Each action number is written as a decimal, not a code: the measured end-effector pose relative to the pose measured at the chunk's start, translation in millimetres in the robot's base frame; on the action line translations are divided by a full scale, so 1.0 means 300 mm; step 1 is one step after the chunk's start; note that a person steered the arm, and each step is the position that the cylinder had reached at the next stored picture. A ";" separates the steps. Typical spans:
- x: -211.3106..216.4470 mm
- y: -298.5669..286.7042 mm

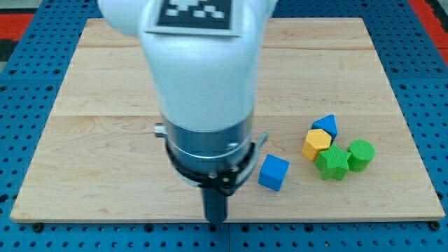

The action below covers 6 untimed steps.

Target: Slightly move the blue cube towards the left side

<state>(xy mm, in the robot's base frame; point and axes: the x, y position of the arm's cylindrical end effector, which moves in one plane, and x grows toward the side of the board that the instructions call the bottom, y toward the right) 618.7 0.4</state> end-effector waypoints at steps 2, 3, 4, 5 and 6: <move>-0.067 0.398; -0.086 0.347; -0.203 0.349; -0.243 0.319; -0.243 0.236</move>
